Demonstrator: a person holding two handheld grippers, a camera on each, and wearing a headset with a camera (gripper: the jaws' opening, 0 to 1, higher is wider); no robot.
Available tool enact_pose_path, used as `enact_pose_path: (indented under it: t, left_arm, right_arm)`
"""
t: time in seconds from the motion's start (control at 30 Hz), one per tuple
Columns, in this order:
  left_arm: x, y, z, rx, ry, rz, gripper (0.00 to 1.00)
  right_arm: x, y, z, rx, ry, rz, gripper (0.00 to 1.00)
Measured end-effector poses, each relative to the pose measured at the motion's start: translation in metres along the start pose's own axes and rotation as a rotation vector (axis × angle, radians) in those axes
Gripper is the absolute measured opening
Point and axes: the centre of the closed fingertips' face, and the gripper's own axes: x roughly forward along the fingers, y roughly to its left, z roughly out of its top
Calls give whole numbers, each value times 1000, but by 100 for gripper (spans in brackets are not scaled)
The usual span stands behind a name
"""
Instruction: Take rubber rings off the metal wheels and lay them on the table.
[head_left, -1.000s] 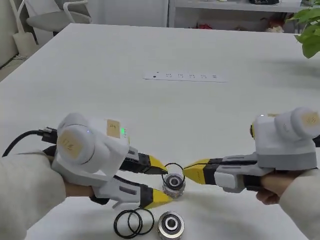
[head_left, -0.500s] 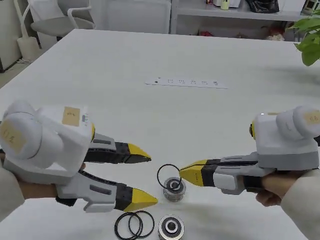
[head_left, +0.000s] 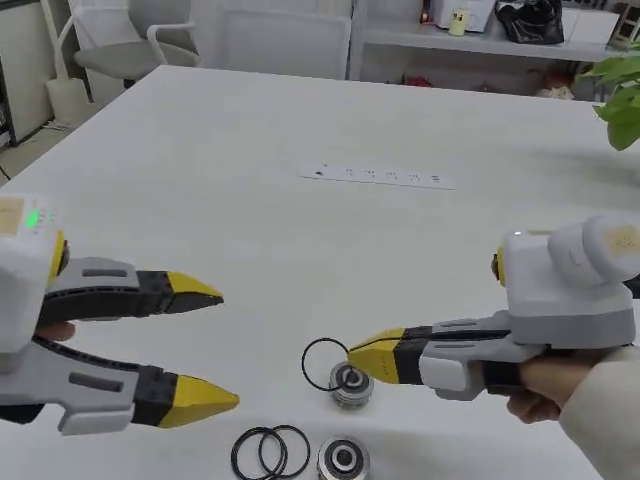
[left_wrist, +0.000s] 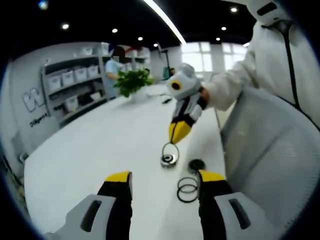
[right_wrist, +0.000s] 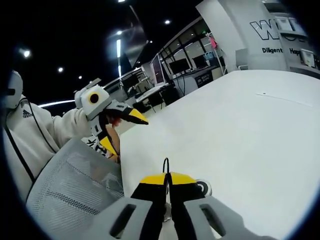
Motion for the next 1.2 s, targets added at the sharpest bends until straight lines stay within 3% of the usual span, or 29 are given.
enact_pose_path:
  t: [0.43, 0.73, 1.2]
  left_arm:
    - [-33, -2, -23, -48, 13, 88, 55]
    - [-49, -5, -39, -85, 21, 137, 55]
    - [-60, -9, -49, -127, 20, 179, 55]
  right_arm:
    - [22, 19, -10, -24, 73, 68, 0]
    - [42, 35, -26, -35, 140, 121, 0]
    - [62, 48, -46, -45, 220, 171, 0]
